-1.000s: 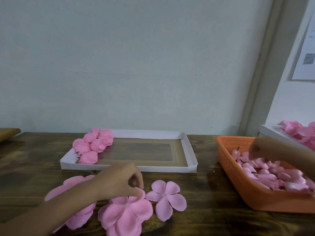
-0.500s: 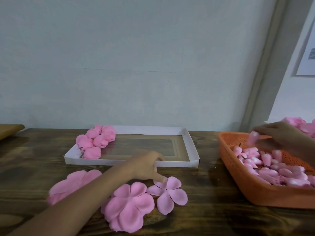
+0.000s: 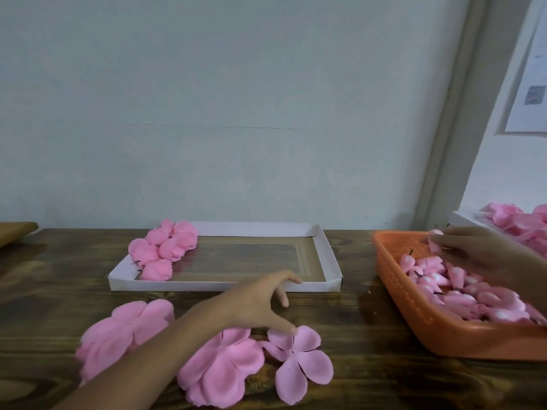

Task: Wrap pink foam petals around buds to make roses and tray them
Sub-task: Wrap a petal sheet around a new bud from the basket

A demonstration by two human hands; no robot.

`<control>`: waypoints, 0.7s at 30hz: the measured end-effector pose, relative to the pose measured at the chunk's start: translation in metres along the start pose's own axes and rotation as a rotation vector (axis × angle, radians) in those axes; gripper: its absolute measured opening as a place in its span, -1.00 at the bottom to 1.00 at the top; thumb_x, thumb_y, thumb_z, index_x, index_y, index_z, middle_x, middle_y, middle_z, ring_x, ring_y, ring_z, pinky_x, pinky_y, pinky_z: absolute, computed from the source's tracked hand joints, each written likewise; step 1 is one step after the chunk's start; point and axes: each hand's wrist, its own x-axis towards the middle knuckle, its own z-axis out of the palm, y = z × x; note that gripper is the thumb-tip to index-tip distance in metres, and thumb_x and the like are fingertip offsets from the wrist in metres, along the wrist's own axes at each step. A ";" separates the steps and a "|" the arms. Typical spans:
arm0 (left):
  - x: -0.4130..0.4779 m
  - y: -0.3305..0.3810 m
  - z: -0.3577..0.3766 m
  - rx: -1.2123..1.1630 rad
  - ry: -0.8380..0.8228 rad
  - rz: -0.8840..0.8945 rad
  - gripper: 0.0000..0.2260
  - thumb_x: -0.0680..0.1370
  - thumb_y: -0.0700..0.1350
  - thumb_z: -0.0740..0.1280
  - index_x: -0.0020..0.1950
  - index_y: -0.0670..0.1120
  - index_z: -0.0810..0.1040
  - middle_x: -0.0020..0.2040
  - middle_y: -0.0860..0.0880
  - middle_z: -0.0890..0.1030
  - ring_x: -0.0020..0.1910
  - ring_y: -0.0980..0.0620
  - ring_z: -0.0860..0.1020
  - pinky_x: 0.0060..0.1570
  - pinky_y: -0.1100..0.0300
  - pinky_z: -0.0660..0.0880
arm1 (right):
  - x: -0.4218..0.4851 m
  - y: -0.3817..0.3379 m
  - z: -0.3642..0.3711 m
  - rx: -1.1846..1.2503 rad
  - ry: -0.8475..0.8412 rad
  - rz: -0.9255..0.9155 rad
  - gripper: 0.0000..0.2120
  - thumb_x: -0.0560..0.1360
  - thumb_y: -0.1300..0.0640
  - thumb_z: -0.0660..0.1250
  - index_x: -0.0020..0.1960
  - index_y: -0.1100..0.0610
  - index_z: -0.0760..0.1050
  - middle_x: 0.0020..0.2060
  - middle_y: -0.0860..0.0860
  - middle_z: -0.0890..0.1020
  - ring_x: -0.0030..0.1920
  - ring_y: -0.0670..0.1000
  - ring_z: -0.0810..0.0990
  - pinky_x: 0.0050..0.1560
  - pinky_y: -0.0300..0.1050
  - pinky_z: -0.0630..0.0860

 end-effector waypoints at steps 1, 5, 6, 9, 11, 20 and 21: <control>-0.001 -0.001 0.002 0.030 0.005 0.018 -0.35 0.41 0.09 0.61 0.43 0.26 0.44 0.09 0.18 0.59 -0.16 0.27 0.48 -0.08 0.24 0.47 | 0.009 -0.013 0.008 0.001 -0.041 0.002 -0.74 0.60 0.24 0.38 0.16 0.43 0.60 -0.21 0.15 0.67 -0.16 0.02 0.60 -0.16 -0.25 0.66; -0.001 0.002 0.007 0.120 -0.007 0.052 -0.63 0.38 0.01 0.59 0.17 0.09 0.67 -0.09 0.12 0.65 -0.22 0.23 0.52 -0.25 0.30 0.42 | 0.013 -0.034 0.006 -0.088 0.119 -0.159 -0.69 0.63 0.10 0.39 0.15 0.38 0.60 -0.22 0.06 0.73 -0.24 -0.02 0.59 -0.40 -0.29 0.62; -0.001 0.003 0.008 0.122 -0.022 0.037 -0.67 0.40 -0.03 0.58 0.15 0.06 0.69 -0.14 0.12 0.65 -0.26 0.23 0.52 -0.27 0.31 0.40 | 0.005 -0.038 0.011 -0.094 0.119 -0.192 -0.71 0.63 0.08 0.40 0.15 0.33 0.60 -0.13 0.08 0.74 -0.20 -0.02 0.62 -0.37 -0.27 0.62; 0.000 0.007 0.009 0.115 -0.038 0.026 -0.79 0.40 -0.13 0.54 0.03 0.00 0.75 -0.25 0.12 0.65 -0.30 0.22 0.54 -0.30 0.29 0.44 | -0.005 -0.059 0.021 0.045 0.216 -0.326 -0.88 0.62 0.09 0.41 0.06 0.15 0.58 0.05 0.08 0.73 -0.12 -0.03 0.63 -0.12 -0.14 0.58; 0.000 0.009 0.008 0.025 -0.027 0.023 -0.89 0.42 -0.17 0.52 -0.08 -0.03 0.76 -0.23 0.05 0.71 -0.27 0.20 0.58 -0.26 0.24 0.50 | -0.019 -0.071 0.032 0.127 0.209 -0.425 -0.94 0.65 0.11 0.39 0.04 0.09 0.58 0.00 0.05 0.73 -0.17 -0.07 0.64 -0.10 -0.14 0.58; -0.004 0.021 0.005 -0.972 0.398 -0.241 -0.90 0.43 -0.12 0.45 -0.13 -0.09 0.57 -0.10 -0.07 0.71 -0.08 0.06 0.72 -0.07 0.12 0.65 | -0.085 -0.096 0.111 0.178 -0.018 -0.747 -0.89 0.63 0.04 0.40 0.05 0.07 0.55 -0.21 0.03 0.69 -0.29 0.00 0.62 -0.30 -0.19 0.61; -0.004 0.023 0.007 -0.998 0.455 -0.271 -0.89 0.44 -0.10 0.42 -0.11 -0.07 0.55 -0.10 -0.06 0.71 -0.10 0.04 0.71 -0.12 0.13 0.62 | -0.089 -0.090 0.127 0.157 -0.043 -0.763 -0.88 0.61 0.03 0.43 0.02 0.07 0.56 -0.20 0.04 0.69 -0.29 -0.01 0.62 -0.31 -0.17 0.61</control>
